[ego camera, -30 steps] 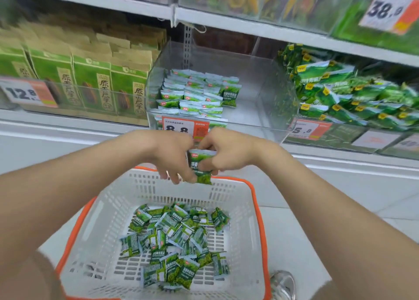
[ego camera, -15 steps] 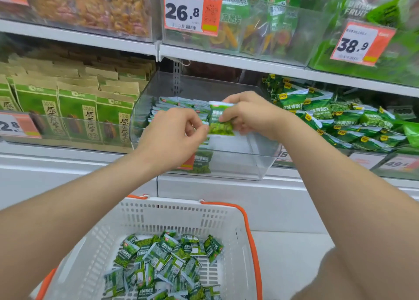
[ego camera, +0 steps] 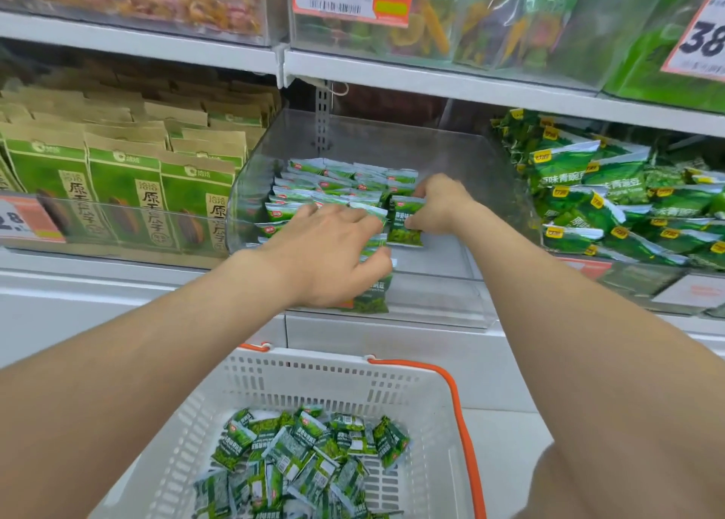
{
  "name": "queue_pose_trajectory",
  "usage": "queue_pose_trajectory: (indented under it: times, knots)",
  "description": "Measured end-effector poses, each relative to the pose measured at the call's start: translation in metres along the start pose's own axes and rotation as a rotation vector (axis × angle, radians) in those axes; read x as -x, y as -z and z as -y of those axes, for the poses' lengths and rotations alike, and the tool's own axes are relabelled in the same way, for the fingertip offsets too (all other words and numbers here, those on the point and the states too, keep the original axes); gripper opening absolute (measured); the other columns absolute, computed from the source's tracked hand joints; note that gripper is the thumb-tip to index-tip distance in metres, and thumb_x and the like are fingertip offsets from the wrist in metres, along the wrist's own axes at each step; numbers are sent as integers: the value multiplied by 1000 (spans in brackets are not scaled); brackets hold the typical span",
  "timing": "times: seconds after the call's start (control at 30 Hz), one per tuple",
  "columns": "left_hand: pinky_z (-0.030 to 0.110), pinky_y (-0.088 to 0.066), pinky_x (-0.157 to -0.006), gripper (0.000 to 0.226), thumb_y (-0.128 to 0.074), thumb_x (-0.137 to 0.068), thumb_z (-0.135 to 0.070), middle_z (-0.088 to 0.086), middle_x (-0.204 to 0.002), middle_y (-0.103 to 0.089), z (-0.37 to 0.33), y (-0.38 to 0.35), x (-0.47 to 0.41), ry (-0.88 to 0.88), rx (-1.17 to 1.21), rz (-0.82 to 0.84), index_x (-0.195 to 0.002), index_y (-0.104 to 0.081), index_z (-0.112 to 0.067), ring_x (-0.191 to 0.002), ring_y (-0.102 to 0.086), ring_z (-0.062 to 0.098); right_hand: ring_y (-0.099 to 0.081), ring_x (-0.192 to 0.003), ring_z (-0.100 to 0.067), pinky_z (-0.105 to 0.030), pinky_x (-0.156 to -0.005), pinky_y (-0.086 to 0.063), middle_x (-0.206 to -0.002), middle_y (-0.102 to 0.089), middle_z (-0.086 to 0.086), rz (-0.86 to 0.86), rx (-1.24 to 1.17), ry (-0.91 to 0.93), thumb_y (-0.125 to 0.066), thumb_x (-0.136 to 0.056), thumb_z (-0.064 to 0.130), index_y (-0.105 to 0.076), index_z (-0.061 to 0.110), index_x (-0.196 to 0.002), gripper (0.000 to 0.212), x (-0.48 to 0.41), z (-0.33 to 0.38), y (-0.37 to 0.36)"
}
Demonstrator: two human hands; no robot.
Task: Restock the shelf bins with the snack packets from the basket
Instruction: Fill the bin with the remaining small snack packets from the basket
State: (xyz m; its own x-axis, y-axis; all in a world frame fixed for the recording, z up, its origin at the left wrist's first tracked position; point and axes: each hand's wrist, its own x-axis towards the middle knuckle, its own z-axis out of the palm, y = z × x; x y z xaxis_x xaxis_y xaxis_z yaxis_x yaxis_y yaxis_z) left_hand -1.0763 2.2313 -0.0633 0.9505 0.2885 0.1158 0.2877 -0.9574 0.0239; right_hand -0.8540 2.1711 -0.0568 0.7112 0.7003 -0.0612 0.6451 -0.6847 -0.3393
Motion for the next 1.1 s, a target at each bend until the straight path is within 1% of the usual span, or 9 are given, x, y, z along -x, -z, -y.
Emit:
queue_pose_trajectory:
  times: [0.23, 0.33, 0.43, 0.53, 0.6, 0.8, 0.9, 0.97, 1.1]
  knots:
    - [47, -41, -102, 79, -11, -90, -68, 3, -141, -58, 6, -3, -2, -16, 80, 37, -143, -50, -25, -126, -52, 30, -54, -129, -31, -31, -94, -48, -137, -54, -15, -144, -24, -10, -79, -88, 30, -54, 11, -136, 57, -19, 6, -13]
    - [46, -43, -100, 82, -7, -87, -69, 2, -138, -59, 6, -4, -2, -31, 82, 28, -140, -52, -25, -123, -54, 30, -76, -87, -28, -34, -77, -60, -106, -68, -10, -191, 15, -128, -80, -82, 44, -58, 11, -113, 50, -14, 6, -15]
    - [44, -44, -96, 79, -8, -89, -68, 2, -132, -62, 5, -3, -1, -40, 52, 14, -136, -54, -25, -119, -56, 30, -72, -48, -20, -32, -58, -61, -69, -73, -6, -58, -12, -166, -72, -90, 43, -60, 9, -97, 36, -10, 8, -17]
    - [43, -45, -92, 76, -7, -91, -65, 2, -123, -64, 2, -2, 1, -38, -25, -38, -130, -58, -23, -112, -58, 29, -74, -53, -25, -40, -60, -65, -74, -75, -10, -7, -66, -166, -71, -93, 38, -58, 8, -94, 33, -6, 8, -14]
    - [42, -45, -89, 72, -10, -92, -63, 1, -116, -66, -2, 0, 4, -31, -67, -86, -124, -60, -23, -107, -60, 28, -72, -56, -26, -32, -55, -61, -79, -73, -13, 0, 3, -123, -65, -97, 30, -58, 7, -92, 25, -1, 7, -11]
    - [44, -44, -74, 23, -45, -97, -36, 1, -87, -54, -10, 7, 15, -126, 59, -461, -93, -57, -17, -84, -51, 28, -59, -69, -32, -35, -62, -52, -90, -60, -19, 111, 106, 8, -47, -97, 15, -51, 7, -76, 22, 22, 6, -5]
    - [37, -34, -57, 13, -51, -90, -29, -1, -82, -50, -22, 16, 29, -145, 123, -557, -85, -54, -17, -72, -48, 25, -47, -79, -38, -37, -67, -36, -85, -51, -18, -73, 116, 103, -45, -96, 14, -41, 10, -71, 25, 42, 10, 1]
    - [33, -32, -49, 11, -55, -85, -30, -3, -79, -50, -31, 17, 41, -160, 76, -564, -82, -54, -18, -65, -50, 25, -50, -82, -42, -38, -66, -35, -88, -57, -21, -263, 84, 195, -45, -96, 17, -51, 7, -80, 20, 64, 16, 5]
    - [30, -34, -40, 17, -54, -81, -33, 2, -72, -51, -37, -7, 59, -180, -57, -371, -76, -56, -16, -49, -52, 32, -59, -88, -39, -41, -65, -40, -94, -67, -13, -415, 134, 450, -48, -97, 25, -61, 11, -94, 19, 126, 33, 16]
